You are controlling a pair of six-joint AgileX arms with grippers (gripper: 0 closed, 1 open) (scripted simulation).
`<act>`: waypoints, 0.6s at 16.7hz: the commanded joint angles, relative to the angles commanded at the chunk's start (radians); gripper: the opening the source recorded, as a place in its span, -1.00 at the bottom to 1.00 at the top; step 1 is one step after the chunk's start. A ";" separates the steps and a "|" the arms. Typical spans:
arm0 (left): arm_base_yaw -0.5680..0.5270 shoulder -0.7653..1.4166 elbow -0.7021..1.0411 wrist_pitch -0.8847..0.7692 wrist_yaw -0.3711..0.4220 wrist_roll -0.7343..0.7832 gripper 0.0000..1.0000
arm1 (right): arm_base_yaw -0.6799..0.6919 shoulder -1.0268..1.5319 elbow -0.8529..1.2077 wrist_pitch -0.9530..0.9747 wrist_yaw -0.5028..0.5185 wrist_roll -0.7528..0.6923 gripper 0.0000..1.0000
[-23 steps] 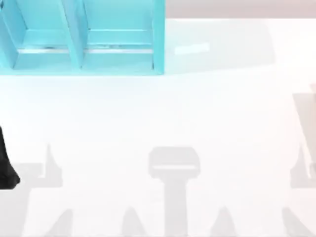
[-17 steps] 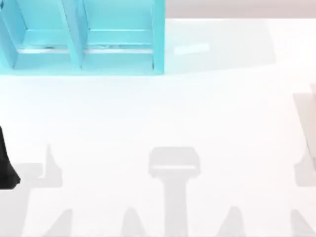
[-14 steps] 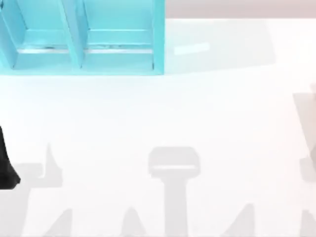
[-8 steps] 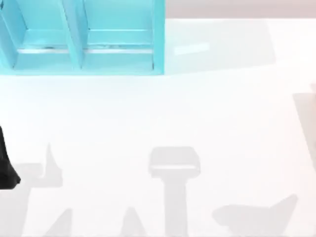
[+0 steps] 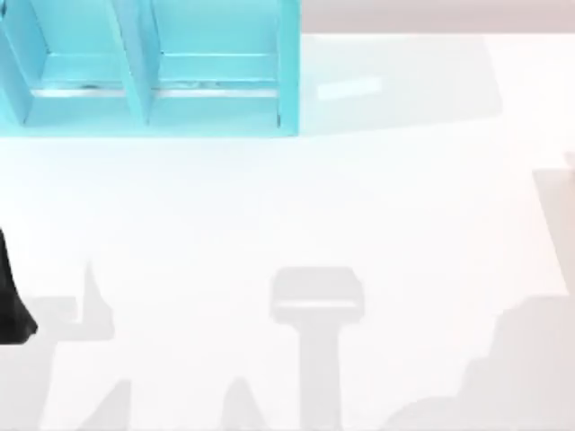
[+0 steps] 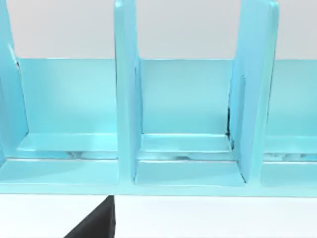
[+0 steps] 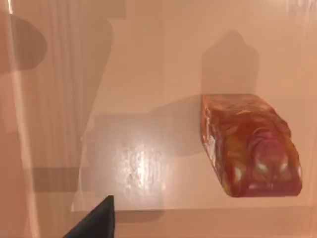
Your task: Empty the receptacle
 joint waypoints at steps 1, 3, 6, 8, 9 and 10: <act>0.000 0.000 0.000 0.000 0.000 0.000 1.00 | -0.018 0.040 0.039 -0.038 0.000 -0.018 1.00; 0.000 0.000 0.000 0.000 0.000 0.000 1.00 | -0.042 0.090 0.091 -0.089 -0.001 -0.042 1.00; 0.000 0.000 0.000 0.000 0.000 0.000 1.00 | -0.048 0.101 0.102 -0.100 -0.001 -0.048 1.00; 0.000 0.000 0.000 0.000 0.000 0.000 1.00 | -0.043 0.098 0.100 -0.098 -0.001 -0.047 1.00; 0.000 0.000 0.000 0.000 0.000 0.000 1.00 | -0.043 0.099 0.098 -0.096 -0.001 -0.046 1.00; 0.000 0.000 0.000 0.000 0.000 0.000 1.00 | -0.044 0.100 0.088 -0.087 0.000 -0.045 1.00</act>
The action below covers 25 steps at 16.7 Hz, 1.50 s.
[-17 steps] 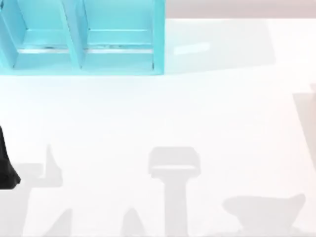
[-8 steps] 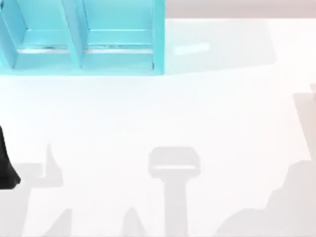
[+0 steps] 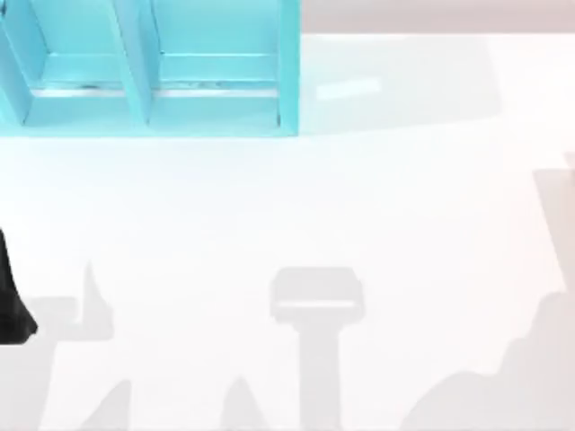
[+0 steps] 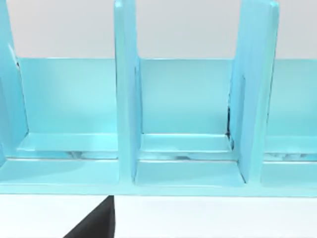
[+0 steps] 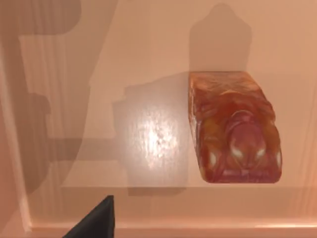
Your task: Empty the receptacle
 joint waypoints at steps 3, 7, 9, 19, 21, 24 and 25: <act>0.000 0.000 0.000 0.000 0.000 0.000 1.00 | 0.000 0.005 -0.052 0.056 0.000 0.001 1.00; 0.000 0.000 0.000 0.000 0.000 0.000 1.00 | -0.004 0.036 -0.132 0.167 0.000 -0.003 1.00; 0.000 0.000 0.000 0.000 0.000 0.000 1.00 | -0.004 0.061 -0.177 0.237 0.000 -0.002 1.00; 0.000 0.000 0.000 0.000 0.000 0.000 1.00 | 0.000 0.126 -0.262 0.387 0.000 0.003 1.00; 0.000 0.000 0.000 0.000 0.000 0.000 1.00 | 0.000 0.126 -0.262 0.387 0.000 0.003 0.70; 0.000 0.000 0.000 0.000 0.000 0.000 1.00 | 0.000 0.126 -0.262 0.387 0.000 0.003 0.25; 0.000 0.000 0.000 0.000 0.000 0.000 1.00 | 0.000 0.126 -0.262 0.387 0.000 0.003 0.10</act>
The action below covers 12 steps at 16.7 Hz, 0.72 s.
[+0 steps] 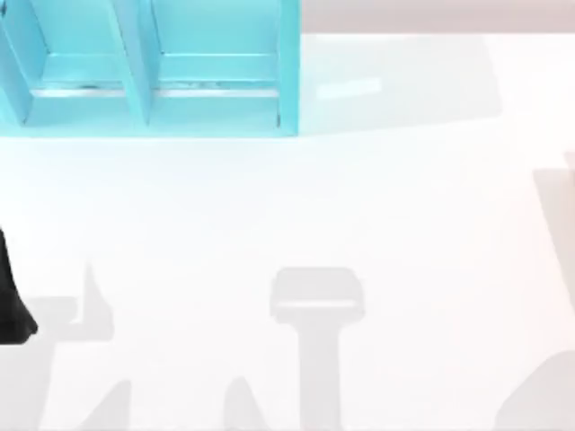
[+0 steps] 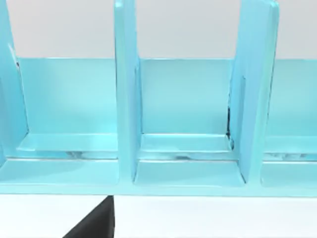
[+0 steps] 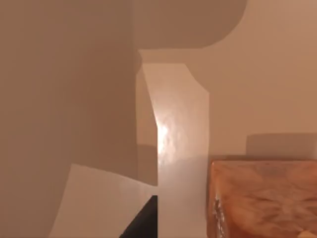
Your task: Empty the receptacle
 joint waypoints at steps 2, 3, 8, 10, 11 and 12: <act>0.000 0.000 0.000 0.000 0.000 0.000 1.00 | 0.000 0.000 0.000 0.000 0.000 0.000 -0.21; 0.000 0.000 0.000 0.000 0.000 0.000 1.00 | 0.000 0.000 0.000 0.000 0.000 0.000 -0.36; 0.000 0.000 0.000 0.000 0.000 0.000 1.00 | 0.000 0.000 0.000 0.000 0.000 0.000 -1.00; 0.000 0.000 0.000 0.000 0.000 0.000 1.00 | 0.000 0.000 0.000 0.000 0.000 0.000 -1.00; 0.000 0.000 0.000 0.000 0.000 0.000 1.00 | 0.000 0.000 0.000 0.000 0.000 0.000 -1.00; 0.000 0.000 0.000 0.000 0.000 0.000 1.00 | 0.000 0.000 0.000 0.000 0.000 0.000 -1.00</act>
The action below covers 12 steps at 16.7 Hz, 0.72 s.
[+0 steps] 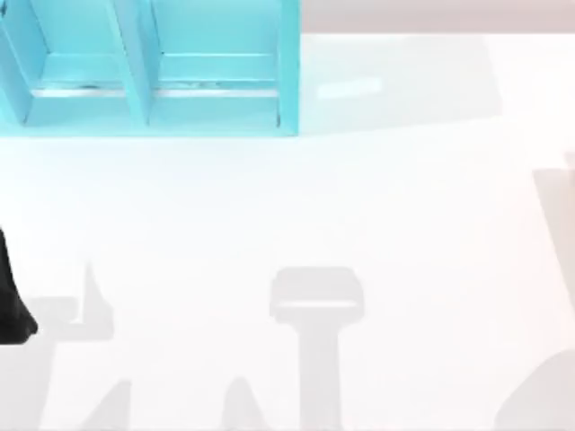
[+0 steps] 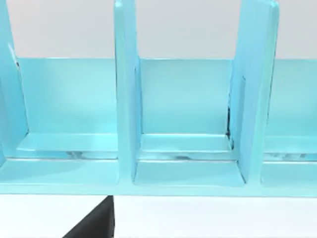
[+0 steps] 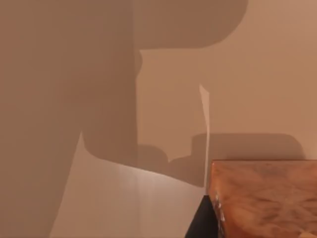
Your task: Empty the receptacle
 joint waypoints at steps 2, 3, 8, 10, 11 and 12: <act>0.000 0.000 0.000 0.000 0.000 0.000 1.00 | 0.000 0.000 0.000 0.000 0.000 0.000 -1.00; 0.000 0.000 0.000 0.000 0.000 0.000 1.00 | 0.000 0.000 0.000 0.000 0.000 0.000 -1.00; 0.000 0.000 0.000 0.000 0.000 0.000 1.00 | -0.001 -0.061 0.069 -0.023 0.003 -0.003 -1.00; 0.000 0.000 0.000 0.000 0.000 0.000 1.00 | -0.002 -0.119 0.163 -0.063 0.006 -0.004 -1.00; 0.000 0.000 0.000 0.000 0.000 0.000 1.00 | -0.005 -0.146 0.219 -0.097 0.007 -0.007 -1.00; 0.000 0.000 0.000 0.000 0.000 0.000 1.00 | -0.009 -0.166 0.274 -0.135 0.008 -0.009 -1.00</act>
